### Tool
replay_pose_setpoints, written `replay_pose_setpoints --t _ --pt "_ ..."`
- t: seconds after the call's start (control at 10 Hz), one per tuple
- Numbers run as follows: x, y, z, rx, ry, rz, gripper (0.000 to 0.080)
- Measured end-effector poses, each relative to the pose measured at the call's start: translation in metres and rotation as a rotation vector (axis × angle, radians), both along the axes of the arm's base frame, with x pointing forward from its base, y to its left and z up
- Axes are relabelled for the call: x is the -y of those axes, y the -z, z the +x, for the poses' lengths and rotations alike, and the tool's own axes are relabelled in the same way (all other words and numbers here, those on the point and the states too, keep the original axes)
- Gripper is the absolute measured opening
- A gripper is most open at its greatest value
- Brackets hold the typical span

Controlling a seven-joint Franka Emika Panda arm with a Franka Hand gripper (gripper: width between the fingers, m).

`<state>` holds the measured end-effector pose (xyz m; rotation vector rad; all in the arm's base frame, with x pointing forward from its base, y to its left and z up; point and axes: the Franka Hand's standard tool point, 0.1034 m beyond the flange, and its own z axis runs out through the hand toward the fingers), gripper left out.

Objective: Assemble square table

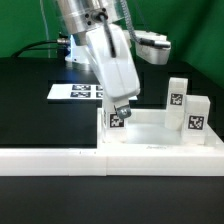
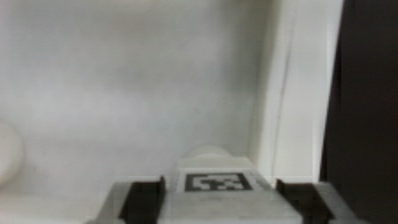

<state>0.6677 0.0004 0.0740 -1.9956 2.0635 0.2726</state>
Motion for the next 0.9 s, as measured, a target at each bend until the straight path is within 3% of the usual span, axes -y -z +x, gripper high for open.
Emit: replay_pose_setpoints --t 0.4,0.8,0.9 --pt "0.0007 -0.0006 0.0059 -0.069 0.341 0.019 0.0293" --pt "0.0025 0.0009 0.0049 -0.086 0.386 0.019 0.0303" --pt "0.0016 0.0006 0.0051 -0.085 0.384 0.019 0.0486"
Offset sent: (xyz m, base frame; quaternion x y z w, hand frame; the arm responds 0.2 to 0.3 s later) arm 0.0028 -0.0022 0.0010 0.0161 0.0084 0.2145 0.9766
